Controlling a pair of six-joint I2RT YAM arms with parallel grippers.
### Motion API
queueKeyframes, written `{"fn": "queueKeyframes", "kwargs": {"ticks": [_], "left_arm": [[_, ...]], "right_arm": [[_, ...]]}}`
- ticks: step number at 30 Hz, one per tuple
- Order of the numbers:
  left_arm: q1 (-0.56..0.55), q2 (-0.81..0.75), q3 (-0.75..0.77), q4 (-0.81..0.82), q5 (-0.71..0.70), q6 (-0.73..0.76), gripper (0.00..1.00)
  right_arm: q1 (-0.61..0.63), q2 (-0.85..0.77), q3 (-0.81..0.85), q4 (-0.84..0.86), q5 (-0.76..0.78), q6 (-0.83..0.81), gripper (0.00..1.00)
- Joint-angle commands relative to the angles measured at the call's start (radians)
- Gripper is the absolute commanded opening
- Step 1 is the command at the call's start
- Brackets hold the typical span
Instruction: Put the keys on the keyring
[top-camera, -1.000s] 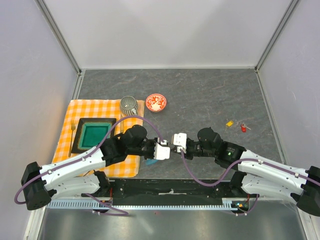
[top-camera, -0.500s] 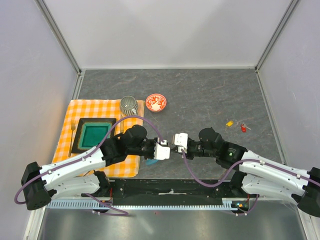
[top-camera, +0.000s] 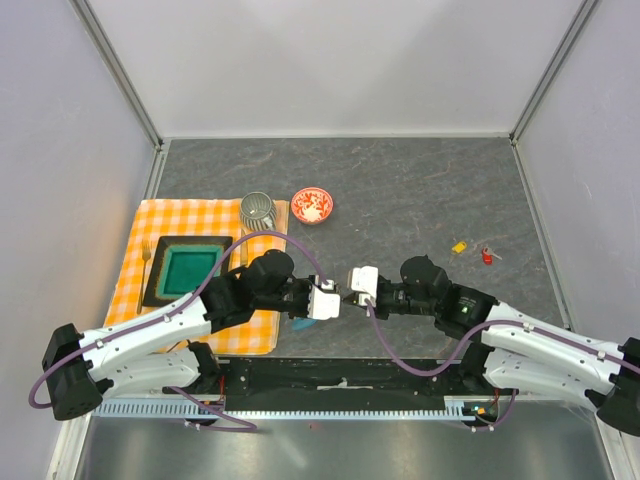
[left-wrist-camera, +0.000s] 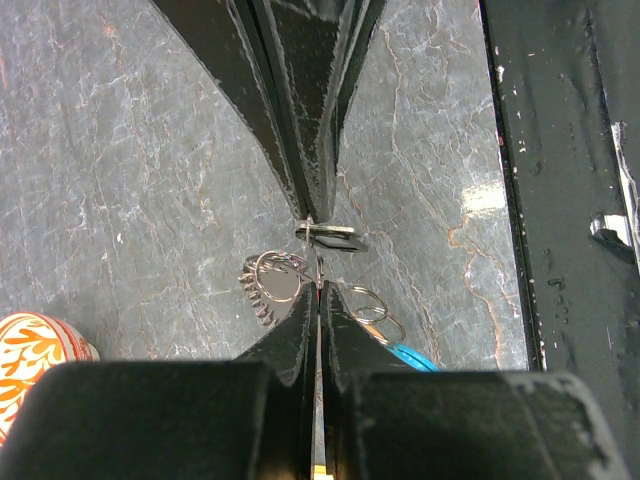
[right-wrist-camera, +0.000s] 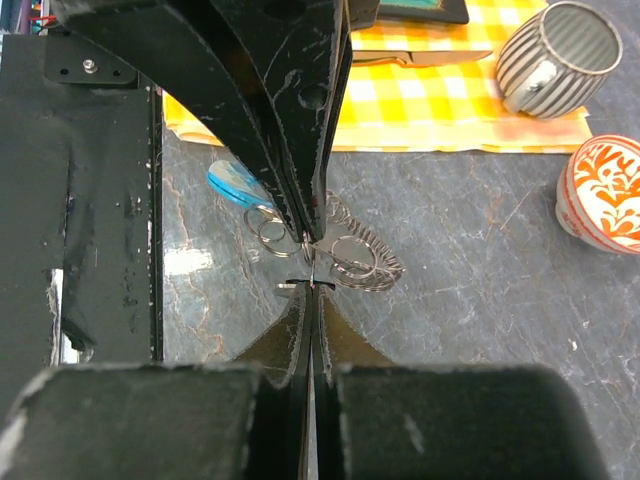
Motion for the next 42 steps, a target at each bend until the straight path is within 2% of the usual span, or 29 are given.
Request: {"fn": "queueKeyframes", "kwargs": {"ticks": [1,42], "left_arm": [[-0.007,-0.023,0.001,0.053,0.002,0.023,0.02],[-0.009,-0.023,0.005,0.049,0.002,0.022,0.02]], "right_arm": [[0.004,0.025,0.017,-0.007,-0.027,-0.014,0.0],[0.004,-0.01,0.009,0.048,-0.005,-0.011,0.0]]}}
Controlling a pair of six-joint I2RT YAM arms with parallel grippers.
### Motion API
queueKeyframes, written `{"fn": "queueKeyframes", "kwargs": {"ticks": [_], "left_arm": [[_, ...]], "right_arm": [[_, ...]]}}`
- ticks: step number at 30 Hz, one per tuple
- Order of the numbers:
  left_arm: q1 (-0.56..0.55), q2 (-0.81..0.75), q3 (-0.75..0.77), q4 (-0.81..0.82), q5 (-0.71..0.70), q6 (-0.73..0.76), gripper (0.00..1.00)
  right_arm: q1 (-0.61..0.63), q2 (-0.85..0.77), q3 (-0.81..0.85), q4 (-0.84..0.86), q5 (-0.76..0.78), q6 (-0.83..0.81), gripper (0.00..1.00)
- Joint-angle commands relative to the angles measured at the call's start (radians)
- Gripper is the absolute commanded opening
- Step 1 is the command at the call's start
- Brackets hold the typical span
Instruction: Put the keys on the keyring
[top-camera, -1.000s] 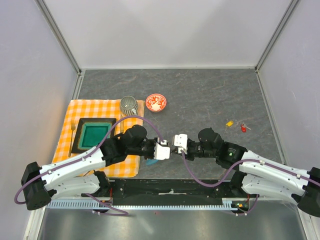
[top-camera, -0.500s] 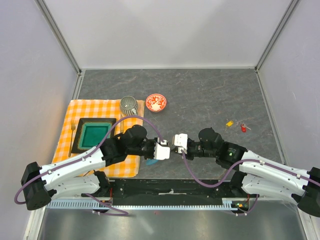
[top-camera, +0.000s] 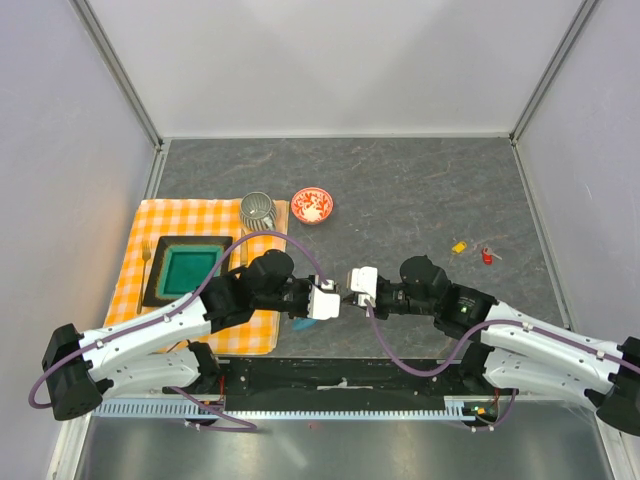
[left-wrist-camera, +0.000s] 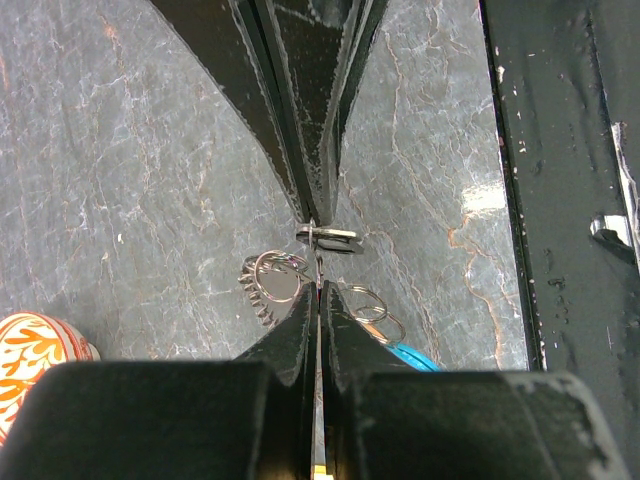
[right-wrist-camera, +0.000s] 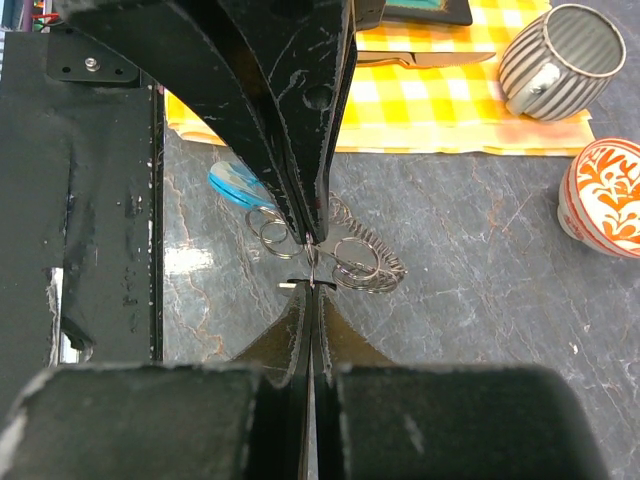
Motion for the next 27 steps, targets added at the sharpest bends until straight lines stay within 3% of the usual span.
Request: {"fn": "queueKeyframes", "kwargs": {"ticks": [1,27], "left_arm": [[-0.007,-0.023,0.003,0.05,0.002,0.02,0.02],[-0.007,-0.03,0.005,0.05,0.004,0.022,0.02]], "right_arm": [[0.004,-0.031,0.008,0.045,0.003,-0.004,0.0],[0.004,0.023,0.011,0.055,-0.026,-0.002,0.0]]}}
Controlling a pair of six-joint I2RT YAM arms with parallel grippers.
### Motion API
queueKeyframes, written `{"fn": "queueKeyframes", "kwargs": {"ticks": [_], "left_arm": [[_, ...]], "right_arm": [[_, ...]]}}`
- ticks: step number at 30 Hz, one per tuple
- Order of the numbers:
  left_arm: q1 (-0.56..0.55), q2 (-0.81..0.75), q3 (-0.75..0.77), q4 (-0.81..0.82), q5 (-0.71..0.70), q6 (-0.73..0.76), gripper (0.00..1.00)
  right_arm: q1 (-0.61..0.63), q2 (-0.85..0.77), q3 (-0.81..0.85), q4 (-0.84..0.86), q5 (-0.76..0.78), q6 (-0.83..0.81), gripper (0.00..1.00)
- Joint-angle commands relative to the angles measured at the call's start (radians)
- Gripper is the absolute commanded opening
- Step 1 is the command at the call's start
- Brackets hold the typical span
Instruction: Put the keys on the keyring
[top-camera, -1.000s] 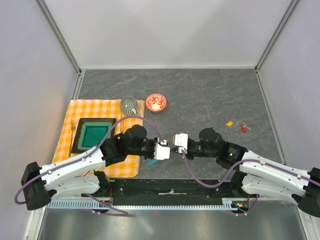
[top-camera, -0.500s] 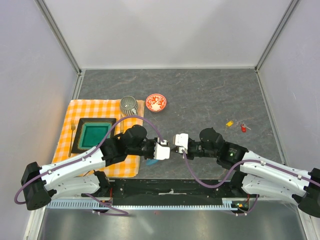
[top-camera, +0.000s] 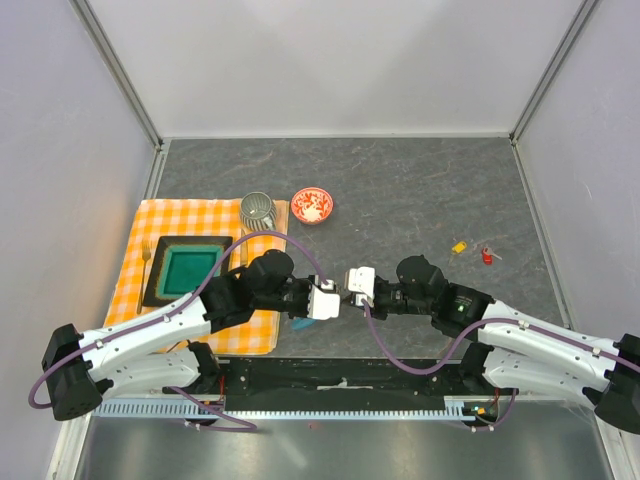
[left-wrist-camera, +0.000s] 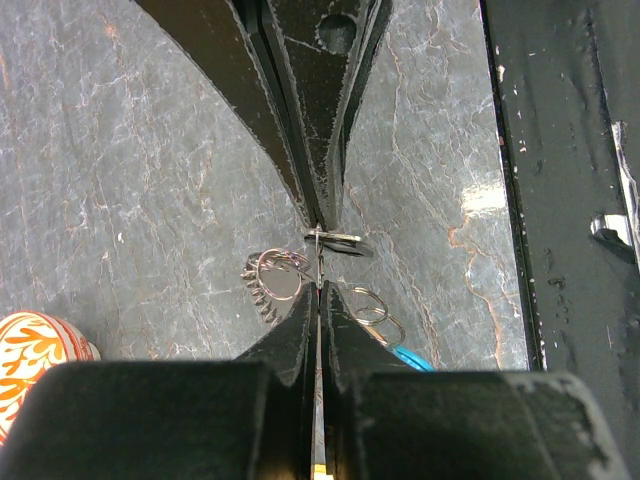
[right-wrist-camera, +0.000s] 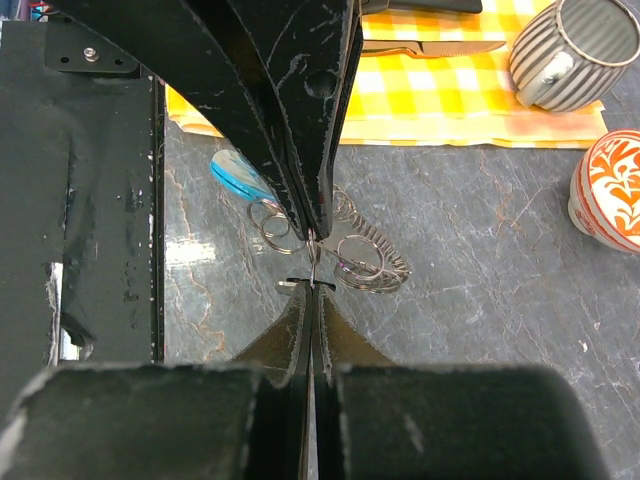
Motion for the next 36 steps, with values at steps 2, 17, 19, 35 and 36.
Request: {"fn": "queueKeyframes", "kwargs": {"ticks": [2,17,19,35,36], "left_arm": [[-0.007,-0.029,0.004,0.051,0.006,0.019,0.02],[-0.007,-0.026,0.01,0.051,0.029,0.012,0.02],[-0.007,-0.026,0.011,0.051,0.031,0.009,0.02],[-0.007,-0.031,0.013,0.054,0.037,0.002,0.02],[-0.007,-0.031,0.013,0.055,0.038,0.002,0.02]], "right_arm": [[0.005,0.008,0.012,0.058,-0.027,-0.001,0.0],[0.005,0.025,0.017,0.09,-0.054,0.012,0.0],[0.005,0.027,0.017,0.09,-0.059,0.015,0.0],[0.013,0.057,0.012,0.153,-0.077,0.032,0.0],[0.014,0.059,0.012,0.153,-0.079,0.032,0.0]]}}
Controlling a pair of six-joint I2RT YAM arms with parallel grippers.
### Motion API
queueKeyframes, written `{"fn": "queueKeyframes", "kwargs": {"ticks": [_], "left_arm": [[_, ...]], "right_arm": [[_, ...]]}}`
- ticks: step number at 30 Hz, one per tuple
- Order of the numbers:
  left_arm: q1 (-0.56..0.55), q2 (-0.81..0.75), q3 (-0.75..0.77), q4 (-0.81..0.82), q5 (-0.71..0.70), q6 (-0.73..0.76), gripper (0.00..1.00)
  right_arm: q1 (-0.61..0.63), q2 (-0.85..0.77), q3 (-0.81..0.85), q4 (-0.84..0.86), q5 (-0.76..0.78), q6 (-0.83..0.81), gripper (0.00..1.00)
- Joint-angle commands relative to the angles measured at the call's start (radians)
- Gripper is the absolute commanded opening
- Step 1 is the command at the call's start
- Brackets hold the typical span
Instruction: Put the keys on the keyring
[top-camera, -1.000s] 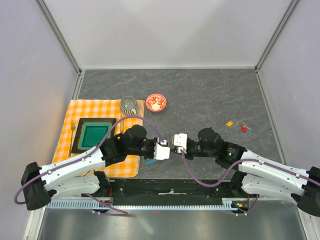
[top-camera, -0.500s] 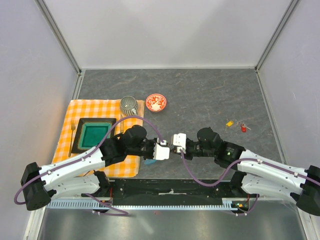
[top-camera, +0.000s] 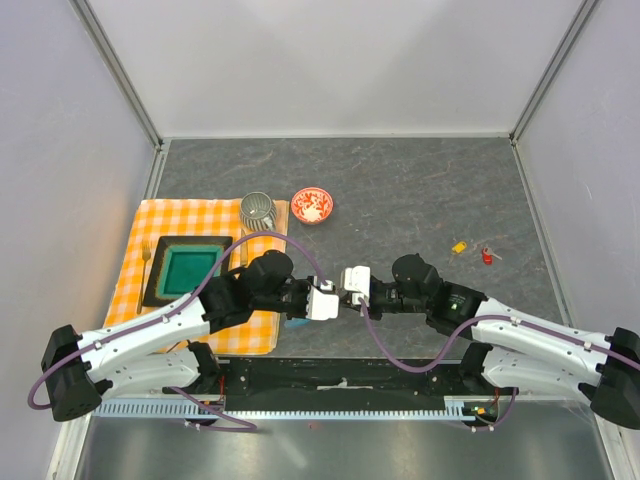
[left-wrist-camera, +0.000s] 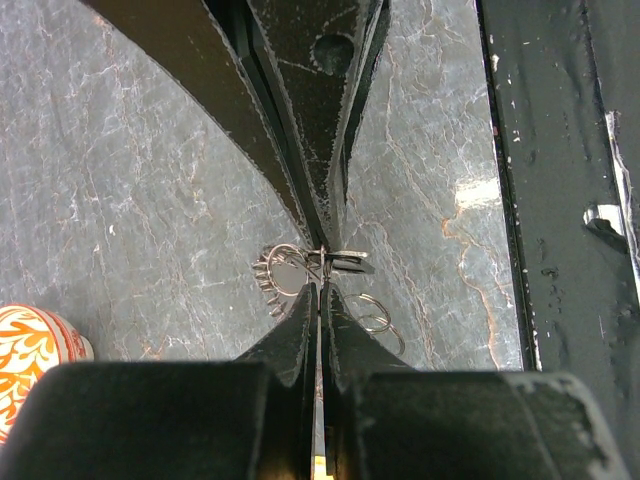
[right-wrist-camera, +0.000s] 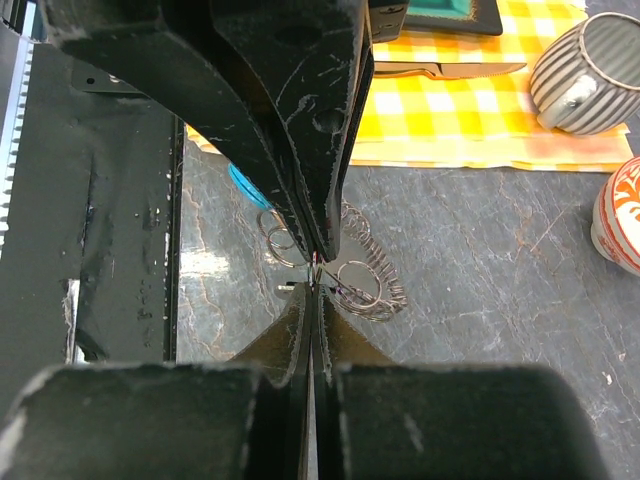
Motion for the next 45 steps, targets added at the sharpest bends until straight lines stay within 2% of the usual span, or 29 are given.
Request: {"fn": "queueKeyframes", "kwargs": {"ticks": [1,14,28,45], "left_arm": [[-0.008,-0.025,0.012,0.081,0.038,-0.001,0.02],[-0.008,-0.019,0.022,0.079,0.021,-0.025,0.02],[-0.006,-0.007,0.038,0.067,0.003,-0.061,0.02],[-0.001,0.006,0.06,0.069,0.013,-0.113,0.02]], "right_arm": [[0.014,0.015,0.011,0.089,-0.026,0.013,0.0],[0.024,0.018,0.018,0.075,-0.055,0.007,0.0],[0.026,-0.027,0.017,-0.008,0.003,-0.019,0.0],[0.05,0.0,0.029,-0.046,0.017,-0.042,0.01]]}}
